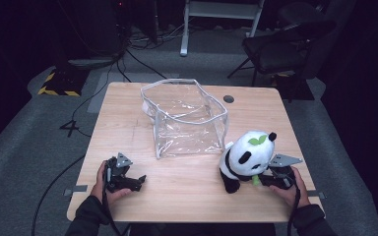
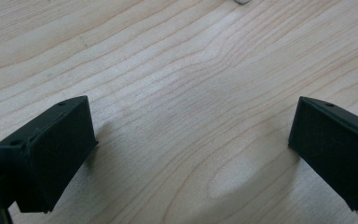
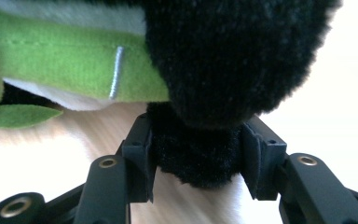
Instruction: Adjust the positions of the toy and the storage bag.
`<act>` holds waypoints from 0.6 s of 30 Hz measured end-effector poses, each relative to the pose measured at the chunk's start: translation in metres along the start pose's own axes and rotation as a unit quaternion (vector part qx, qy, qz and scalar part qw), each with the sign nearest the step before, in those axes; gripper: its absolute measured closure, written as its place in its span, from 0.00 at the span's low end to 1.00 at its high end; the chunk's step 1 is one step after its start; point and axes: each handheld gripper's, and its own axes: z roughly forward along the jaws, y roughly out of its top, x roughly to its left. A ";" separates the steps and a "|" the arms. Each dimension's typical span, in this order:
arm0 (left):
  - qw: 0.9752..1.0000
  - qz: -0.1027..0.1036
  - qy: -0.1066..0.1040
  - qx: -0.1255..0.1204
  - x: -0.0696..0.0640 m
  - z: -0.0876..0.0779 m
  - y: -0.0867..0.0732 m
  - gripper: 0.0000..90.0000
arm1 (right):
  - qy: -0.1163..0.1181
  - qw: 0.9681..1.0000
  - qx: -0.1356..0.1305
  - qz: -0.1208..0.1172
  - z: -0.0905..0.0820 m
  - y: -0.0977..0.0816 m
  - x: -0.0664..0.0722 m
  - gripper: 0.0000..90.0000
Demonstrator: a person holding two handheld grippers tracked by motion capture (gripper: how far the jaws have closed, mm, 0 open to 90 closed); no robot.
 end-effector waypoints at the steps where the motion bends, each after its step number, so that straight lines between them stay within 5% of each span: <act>1: 1.000 0.000 -0.001 0.000 0.000 0.000 0.000 0.01 | 0.000 1.000 0.000 0.003 0.000 0.000 -0.002 0.58; 18: 1.000 0.024 -0.015 0.001 -0.004 0.010 0.012 0.01 | -0.026 0.999 0.005 0.025 0.003 0.001 -0.039 0.57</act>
